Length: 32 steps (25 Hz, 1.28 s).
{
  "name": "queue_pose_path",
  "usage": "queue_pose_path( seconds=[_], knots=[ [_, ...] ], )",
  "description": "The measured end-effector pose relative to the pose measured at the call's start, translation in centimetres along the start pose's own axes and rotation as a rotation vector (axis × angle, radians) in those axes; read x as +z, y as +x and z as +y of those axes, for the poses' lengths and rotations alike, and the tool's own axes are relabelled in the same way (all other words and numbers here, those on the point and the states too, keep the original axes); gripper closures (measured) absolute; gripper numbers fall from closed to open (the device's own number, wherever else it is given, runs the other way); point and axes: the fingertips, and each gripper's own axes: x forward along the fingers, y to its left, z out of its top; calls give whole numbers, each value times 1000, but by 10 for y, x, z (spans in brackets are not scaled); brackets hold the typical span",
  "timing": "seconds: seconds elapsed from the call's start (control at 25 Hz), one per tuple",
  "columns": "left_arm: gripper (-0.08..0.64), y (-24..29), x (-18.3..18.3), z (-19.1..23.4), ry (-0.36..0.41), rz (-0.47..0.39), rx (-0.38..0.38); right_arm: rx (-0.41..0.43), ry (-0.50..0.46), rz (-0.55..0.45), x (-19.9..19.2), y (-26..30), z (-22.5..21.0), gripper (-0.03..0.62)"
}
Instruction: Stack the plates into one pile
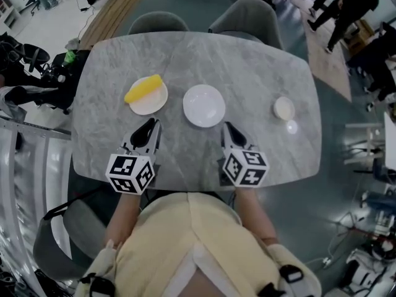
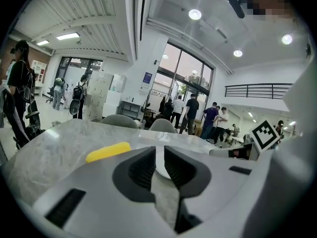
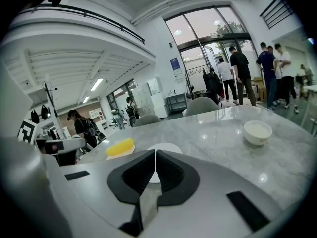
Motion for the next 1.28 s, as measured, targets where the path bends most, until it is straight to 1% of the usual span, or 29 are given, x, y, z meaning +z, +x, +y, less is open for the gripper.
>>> queue_pose_path(
  seconds=[0.28,0.56,0.68,1.28],
  knots=[
    [520,1,-4,0,12,16,3,6,-7,-2,-2,-11,10,589],
    [522,2,-6,1,8,21,5,-31,14,-12,-4,-17,4,589],
    [522,2,-8,0,5,21,6,-29,32,-16,-5,-19,3,591],
    [522,-4,-13,2,-7,32,20,-22,37,-3,-12,-21,2,591]
  ],
)
